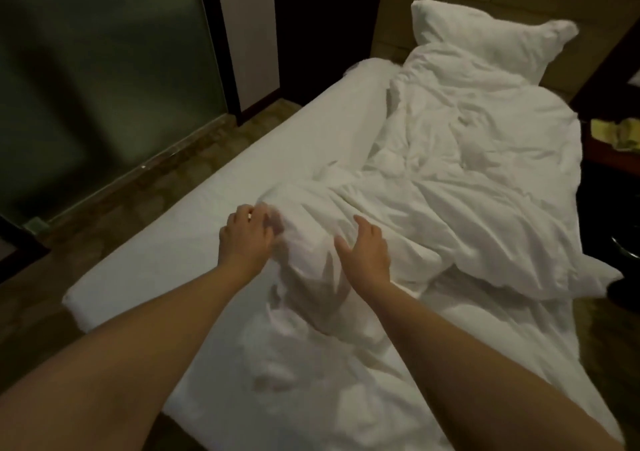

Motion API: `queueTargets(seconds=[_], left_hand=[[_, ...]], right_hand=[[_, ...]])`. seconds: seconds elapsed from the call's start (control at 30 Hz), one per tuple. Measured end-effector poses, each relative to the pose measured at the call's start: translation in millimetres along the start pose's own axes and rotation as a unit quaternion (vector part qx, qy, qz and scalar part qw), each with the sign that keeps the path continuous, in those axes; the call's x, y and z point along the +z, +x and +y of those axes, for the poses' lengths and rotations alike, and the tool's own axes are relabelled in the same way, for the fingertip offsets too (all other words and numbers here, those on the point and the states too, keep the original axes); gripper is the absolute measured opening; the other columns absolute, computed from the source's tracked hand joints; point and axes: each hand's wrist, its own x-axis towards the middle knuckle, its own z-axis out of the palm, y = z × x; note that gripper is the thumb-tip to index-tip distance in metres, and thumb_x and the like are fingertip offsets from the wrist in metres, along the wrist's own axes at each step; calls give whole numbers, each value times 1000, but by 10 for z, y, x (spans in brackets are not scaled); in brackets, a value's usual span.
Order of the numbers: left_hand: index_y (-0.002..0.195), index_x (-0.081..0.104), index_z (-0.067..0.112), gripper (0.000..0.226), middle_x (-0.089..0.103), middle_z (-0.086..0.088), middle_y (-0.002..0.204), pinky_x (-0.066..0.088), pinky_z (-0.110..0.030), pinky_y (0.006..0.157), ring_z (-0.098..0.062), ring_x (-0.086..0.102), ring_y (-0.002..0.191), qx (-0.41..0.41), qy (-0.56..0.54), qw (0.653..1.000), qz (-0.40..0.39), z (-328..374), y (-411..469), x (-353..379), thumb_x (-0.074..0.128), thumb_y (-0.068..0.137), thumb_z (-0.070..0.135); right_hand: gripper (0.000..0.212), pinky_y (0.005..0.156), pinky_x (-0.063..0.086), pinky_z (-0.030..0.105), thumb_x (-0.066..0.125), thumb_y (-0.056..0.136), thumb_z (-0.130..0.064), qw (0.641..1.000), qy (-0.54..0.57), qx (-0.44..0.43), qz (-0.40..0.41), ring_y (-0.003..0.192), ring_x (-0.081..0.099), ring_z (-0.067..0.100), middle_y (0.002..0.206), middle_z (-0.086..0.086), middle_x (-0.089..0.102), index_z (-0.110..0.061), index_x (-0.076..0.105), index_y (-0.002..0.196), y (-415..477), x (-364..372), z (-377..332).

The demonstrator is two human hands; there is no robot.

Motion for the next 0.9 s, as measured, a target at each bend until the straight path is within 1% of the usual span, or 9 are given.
queueTargets(seconds=[0.1,0.2,0.3,0.37,0.5,0.6,0.7,0.83,0.9], left_hand=[[148,22,15,68,30,-17,148,37,-46,104,-35,37,131,-129,-70,979,-140,-564,481,52,45,94,50],[151,15,16,78,29,-15,152,35,-46,105,-36,35,135,-224,-240,902,-282,-725,782,248,41,92,60],[144,33,23,60,47,-5,141,41,-43,100,-26,46,126,-293,-411,771,-387,-519,832,402,46,93,53],[136,44,17,52,54,-9,132,44,-39,95,-26,50,120,-297,-472,733,-390,-339,896,445,58,91,39],[123,55,-3,32,59,-22,122,46,-36,89,-36,55,115,-218,-477,787,-326,43,1159,263,51,96,13],[118,60,-4,34,60,-25,120,44,-39,97,-36,56,113,-99,-474,826,-290,501,1200,-65,44,97,18],[111,64,-5,34,62,-23,118,41,-30,86,-33,58,110,75,-420,849,-313,946,967,-377,43,94,16],[126,56,1,34,56,-18,130,37,-30,97,-31,51,120,137,-396,836,-355,1129,554,-467,40,96,7],[125,57,1,33,57,-17,129,37,-26,94,-29,51,120,143,-378,837,-370,1059,310,-467,41,96,7]], right_hand=[[90,111,30,47,58,81,-63,997,57,35,-50,135,37,30,150,6,35,-24,17,151,339,417,-647],[104,110,32,45,67,75,-60,989,2,77,-127,136,36,29,151,7,31,-23,8,152,507,728,-938],[89,106,37,38,64,84,-45,979,-85,101,-159,130,44,28,145,11,41,-14,14,150,577,785,-847],[68,105,35,36,53,93,-41,979,-119,112,-125,128,47,29,141,12,46,-14,23,147,602,697,-771],[45,95,46,35,54,87,-18,993,14,113,8,110,55,22,125,6,55,-17,44,131,572,430,-915],[61,105,39,39,46,72,-25,971,155,76,166,115,50,18,125,5,53,-12,49,131,564,90,-1111],[68,104,39,39,43,66,-29,944,165,71,277,117,50,23,126,10,54,-12,54,130,560,-402,-1182],[67,105,38,46,55,83,-54,964,-80,171,189,125,44,31,138,11,40,-22,42,140,374,-723,-1054],[61,102,41,43,58,87,-45,964,-147,191,116,124,46,31,138,11,42,-18,42,138,226,-678,-943]])
